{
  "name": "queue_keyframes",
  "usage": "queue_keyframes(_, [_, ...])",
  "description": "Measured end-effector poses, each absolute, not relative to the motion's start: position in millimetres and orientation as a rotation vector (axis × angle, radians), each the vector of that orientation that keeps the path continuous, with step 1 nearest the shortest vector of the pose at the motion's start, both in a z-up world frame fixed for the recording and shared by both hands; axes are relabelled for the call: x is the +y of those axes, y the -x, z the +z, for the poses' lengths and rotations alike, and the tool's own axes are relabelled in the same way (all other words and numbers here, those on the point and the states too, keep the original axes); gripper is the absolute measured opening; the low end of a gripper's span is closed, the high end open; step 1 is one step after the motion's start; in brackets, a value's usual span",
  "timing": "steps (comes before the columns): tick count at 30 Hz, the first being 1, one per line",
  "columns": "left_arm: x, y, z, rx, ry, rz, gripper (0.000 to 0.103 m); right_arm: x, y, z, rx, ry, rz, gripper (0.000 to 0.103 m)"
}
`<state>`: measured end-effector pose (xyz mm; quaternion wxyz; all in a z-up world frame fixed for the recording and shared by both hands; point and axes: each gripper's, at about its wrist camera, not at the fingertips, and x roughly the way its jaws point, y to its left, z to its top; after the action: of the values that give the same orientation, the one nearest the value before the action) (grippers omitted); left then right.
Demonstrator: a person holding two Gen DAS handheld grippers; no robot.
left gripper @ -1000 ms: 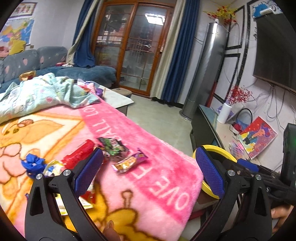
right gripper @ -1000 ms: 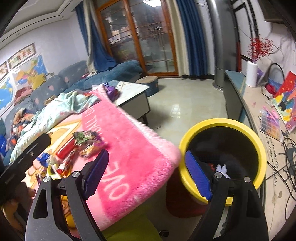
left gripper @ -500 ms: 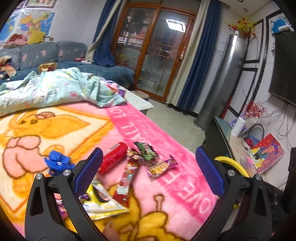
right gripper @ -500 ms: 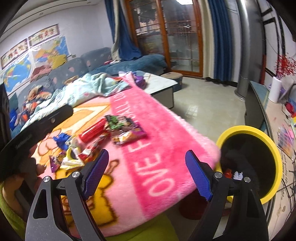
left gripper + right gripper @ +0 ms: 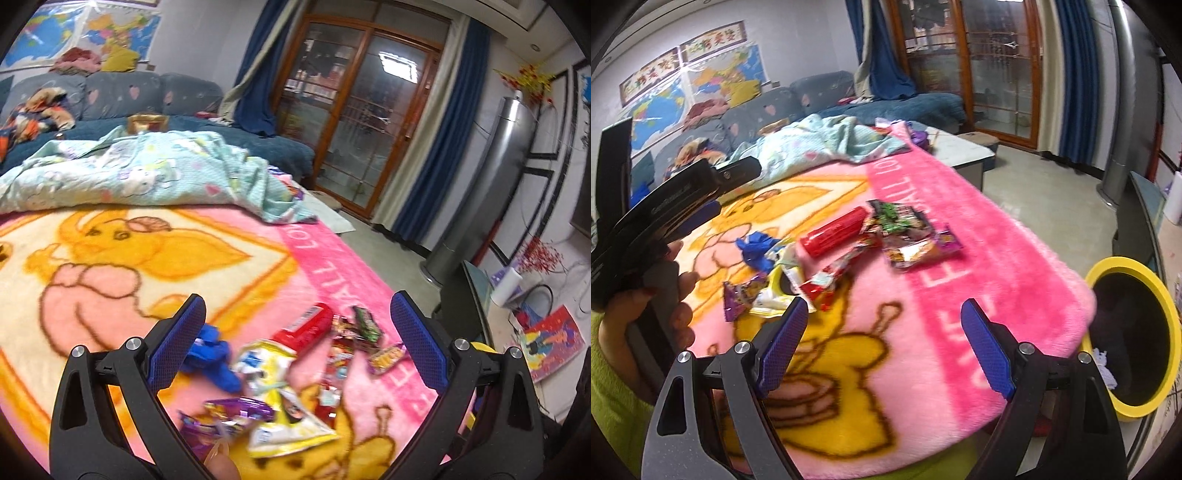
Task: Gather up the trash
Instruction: 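Move both open tools back over the candy wrappers on the blanket, then grasp the blue wrapper with the left tool while the right tool grasps the red candy wrapper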
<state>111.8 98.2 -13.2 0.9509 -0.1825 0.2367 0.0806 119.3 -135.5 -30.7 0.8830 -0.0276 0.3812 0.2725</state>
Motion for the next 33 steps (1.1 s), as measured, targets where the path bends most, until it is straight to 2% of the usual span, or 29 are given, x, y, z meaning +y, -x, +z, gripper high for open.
queue_keyframes(8, [134.1,-109.8,-26.7,0.511,0.416,0.246,0.092,-105.5,-134.0,-40.3,0.812,0.063,0.588,0.082])
queue_keyframes(19, [183.1,-106.0,-58.0,0.565,0.555,0.303,0.091,-61.9,-172.4,-61.5,0.898,0.038,0.606,0.063])
queue_keyframes(25, [187.7,-115.3,-79.2,0.635,0.610,0.243,0.082,-53.7,-187.0,-81.8,0.960,0.004,0.602,0.053])
queue_keyframes(29, [185.0,-120.8,-86.4,0.666,0.616,0.223,0.074,-57.8,-190.6,-94.7,1.010,-0.011,0.617,0.038])
queue_keyframes(33, [182.8,-123.7,-91.9,0.696,0.621,0.200,0.068,-61.9,-185.6,-97.7,1.001,0.003,0.634,0.029])
